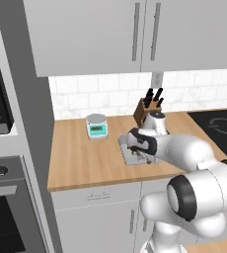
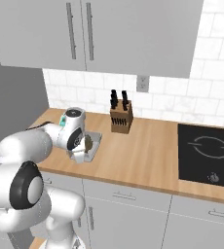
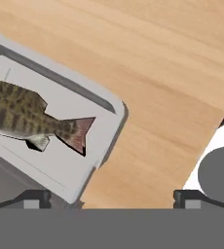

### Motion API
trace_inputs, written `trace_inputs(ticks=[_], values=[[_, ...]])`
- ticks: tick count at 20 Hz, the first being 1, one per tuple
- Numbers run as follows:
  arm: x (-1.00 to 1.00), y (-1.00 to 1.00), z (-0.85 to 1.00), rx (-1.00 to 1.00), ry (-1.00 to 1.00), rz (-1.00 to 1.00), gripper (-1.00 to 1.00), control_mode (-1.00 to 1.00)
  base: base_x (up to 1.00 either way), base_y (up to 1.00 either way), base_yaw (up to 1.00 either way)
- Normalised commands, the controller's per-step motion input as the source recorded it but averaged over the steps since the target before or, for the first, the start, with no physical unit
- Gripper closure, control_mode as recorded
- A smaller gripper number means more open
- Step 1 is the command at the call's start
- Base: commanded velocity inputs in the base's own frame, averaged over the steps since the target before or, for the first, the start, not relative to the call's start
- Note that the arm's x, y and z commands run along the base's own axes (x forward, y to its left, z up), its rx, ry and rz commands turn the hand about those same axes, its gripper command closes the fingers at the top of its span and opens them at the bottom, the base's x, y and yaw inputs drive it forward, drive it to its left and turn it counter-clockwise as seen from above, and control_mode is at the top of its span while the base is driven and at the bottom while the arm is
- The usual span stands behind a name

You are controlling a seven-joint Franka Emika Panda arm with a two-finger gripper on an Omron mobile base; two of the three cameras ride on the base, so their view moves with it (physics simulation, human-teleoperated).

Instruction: Take the meat container that has the fish and place it on the second highest rack of the freezer. Then take the vegetable container that has the garlic and carrot and place it on the highest rack of the freezer.

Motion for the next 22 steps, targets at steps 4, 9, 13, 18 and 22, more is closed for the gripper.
trace_inputs(ticks=[4,9,13,18,22], values=[[0.35,0.0,-0.2,0.0,0.0,-0.01,-1.0,-1.0,0.0,0.0,0.0],[0.28,0.0,-0.24,0.0,0.0,0.0,-1.0,-1.0,0.0,0.0,0.0],[0.14,0.0,-0.23,0.0,0.0,0.0,1.0,-1.0,0.0,0.0,0.0],[0.01,0.0,-0.22,0.0,0.0,0.0,1.0,-1.0,0.0,0.0,0.0],[0.0,0.0,-0.03,0.0,0.0,0.0,1.0,-1.0,0.0,0.0,0.0]])
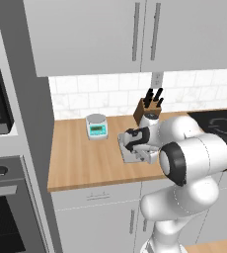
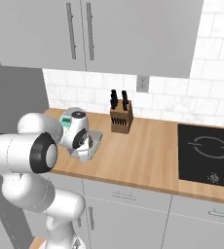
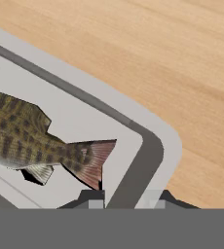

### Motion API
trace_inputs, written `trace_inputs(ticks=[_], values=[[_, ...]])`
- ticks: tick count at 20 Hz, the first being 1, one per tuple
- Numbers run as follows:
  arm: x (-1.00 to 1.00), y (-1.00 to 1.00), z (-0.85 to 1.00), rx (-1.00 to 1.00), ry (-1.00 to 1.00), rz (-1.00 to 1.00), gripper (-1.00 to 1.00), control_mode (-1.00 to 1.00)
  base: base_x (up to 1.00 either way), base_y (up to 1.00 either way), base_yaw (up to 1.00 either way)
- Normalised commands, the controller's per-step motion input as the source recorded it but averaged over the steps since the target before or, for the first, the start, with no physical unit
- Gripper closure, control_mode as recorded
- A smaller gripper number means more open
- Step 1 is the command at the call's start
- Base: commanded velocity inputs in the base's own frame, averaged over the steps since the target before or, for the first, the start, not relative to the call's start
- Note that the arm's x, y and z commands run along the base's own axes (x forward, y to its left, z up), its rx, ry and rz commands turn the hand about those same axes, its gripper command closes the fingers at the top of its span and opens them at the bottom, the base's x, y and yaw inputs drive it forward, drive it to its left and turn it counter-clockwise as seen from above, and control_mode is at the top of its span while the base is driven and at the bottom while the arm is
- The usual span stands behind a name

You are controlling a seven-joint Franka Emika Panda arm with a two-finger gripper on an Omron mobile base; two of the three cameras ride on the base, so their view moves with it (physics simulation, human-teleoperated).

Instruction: Take the meat container that has the fish and place it on the second highest rack of the freezer. Then take the vegetable container that has the garlic and carrot and place it on the highest rack of the freezer.

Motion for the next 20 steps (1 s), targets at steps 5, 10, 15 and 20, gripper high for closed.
trace_inputs(ticks=[5,10,15,20], values=[[-0.1,0.0,0.12,0.0,0.0,0.01,1.0,-1.0,0.0,0.0,0.0],[-0.43,-0.22,0.86,0.0,-0.2,0.03,1.0,-1.0,0.0,0.0,0.0],[-0.78,-0.43,0.94,0.0,-0.15,0.0,1.0,-1.0,0.0,0.0,0.0],[-1.0,-0.12,0.86,0.0,-0.15,0.0,1.0,-1.0,0.0,0.0,0.0]])
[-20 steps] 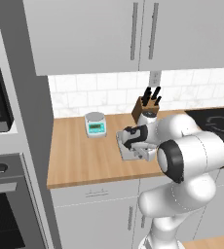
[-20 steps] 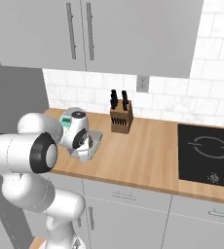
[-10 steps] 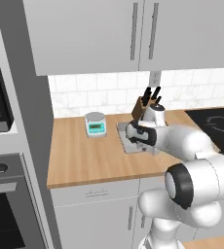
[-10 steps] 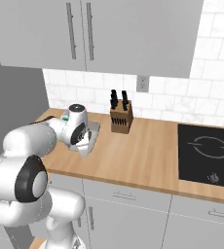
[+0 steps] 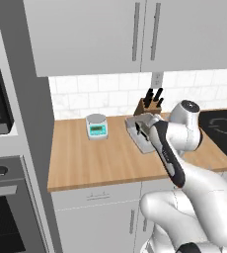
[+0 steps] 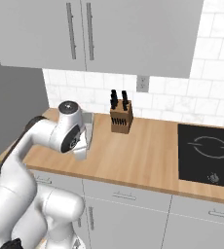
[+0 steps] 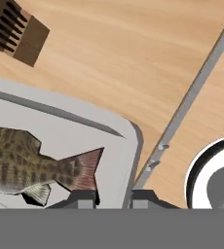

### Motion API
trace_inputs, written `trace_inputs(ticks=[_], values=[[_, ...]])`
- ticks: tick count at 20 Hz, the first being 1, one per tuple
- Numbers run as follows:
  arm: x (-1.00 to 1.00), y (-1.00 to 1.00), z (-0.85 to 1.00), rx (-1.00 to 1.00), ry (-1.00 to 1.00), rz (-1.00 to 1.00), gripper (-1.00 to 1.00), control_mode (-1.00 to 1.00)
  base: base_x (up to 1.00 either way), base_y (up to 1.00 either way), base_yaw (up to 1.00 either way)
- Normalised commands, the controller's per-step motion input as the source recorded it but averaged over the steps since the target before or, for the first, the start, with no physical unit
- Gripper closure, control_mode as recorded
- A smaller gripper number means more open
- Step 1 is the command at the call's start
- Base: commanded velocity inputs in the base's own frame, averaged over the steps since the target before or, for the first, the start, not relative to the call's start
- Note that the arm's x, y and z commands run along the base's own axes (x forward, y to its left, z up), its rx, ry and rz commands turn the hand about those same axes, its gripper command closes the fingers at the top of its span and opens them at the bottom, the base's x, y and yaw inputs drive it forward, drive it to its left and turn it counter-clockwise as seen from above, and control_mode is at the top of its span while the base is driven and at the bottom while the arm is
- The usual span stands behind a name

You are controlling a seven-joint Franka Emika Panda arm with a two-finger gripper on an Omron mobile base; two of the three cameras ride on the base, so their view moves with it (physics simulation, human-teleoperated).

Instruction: Take the meat container that has the fish and place it on the second highest rack of the freezer. Then take the vegetable container that has the garlic and carrot and place it on the highest rack of the freezer.

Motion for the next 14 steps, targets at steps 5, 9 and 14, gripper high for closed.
trace_inputs(ticks=[5,9,14], values=[[-1.0,0.0,0.73,0.0,-0.12,-0.02,1.0,-1.0,0.0,0.0,0.0],[-0.72,-0.06,0.98,0.0,0.0,-0.07,1.0,-1.0,0.0,0.0,0.0],[-0.34,-0.01,0.79,0.0,0.08,-0.04,1.0,-1.0,0.0,0.0,0.0]])
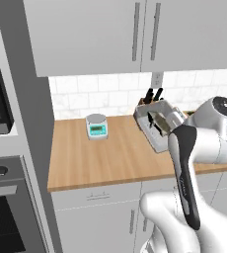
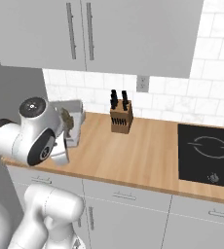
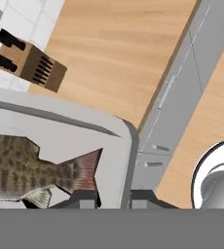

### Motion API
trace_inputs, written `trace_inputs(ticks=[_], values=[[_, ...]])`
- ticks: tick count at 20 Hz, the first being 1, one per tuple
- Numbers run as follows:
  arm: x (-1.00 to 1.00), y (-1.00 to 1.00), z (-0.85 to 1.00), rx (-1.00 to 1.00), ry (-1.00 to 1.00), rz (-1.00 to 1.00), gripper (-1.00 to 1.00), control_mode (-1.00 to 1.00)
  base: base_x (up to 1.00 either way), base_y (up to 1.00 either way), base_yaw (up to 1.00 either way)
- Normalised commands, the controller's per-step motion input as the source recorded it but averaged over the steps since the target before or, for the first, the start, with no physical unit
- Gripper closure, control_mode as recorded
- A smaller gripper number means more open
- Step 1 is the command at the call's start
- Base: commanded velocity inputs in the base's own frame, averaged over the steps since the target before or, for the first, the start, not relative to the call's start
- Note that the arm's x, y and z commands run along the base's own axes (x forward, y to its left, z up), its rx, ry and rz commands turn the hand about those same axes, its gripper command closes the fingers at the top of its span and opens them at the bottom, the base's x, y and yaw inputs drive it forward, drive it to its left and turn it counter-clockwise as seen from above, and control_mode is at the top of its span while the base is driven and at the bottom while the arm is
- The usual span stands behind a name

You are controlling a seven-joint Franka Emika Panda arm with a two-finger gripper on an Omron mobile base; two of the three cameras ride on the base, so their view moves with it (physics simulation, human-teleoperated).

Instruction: Take the meat container that has the fish and place it on the second highest rack of the freezer. Then take the vegetable container that has the garlic and carrot and place it on the highest rack of the freezer.

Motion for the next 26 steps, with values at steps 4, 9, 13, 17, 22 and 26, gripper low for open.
trace_inputs(ticks=[4,9,13,17,22,26], values=[[-0.11,0.0,0.11,0.0,0.01,0.0,1.0,1.0,-0.6,-0.01,0.01],[0.0,0.0,0.0,0.0,0.0,0.0,1.0,1.0,-1.0,0.0,0.01],[0.0,0.0,0.0,0.0,0.0,0.0,1.0,1.0,-0.99,0.51,-0.01],[0.0,0.0,0.0,0.0,0.0,0.0,1.0,1.0,-0.62,1.0,-0.08],[0.0,0.0,0.0,0.0,0.0,0.0,1.0,1.0,-0.43,1.0,-0.1],[0.0,0.0,0.0,0.0,0.0,0.0,1.0,1.0,-0.23,1.0,-0.08]])
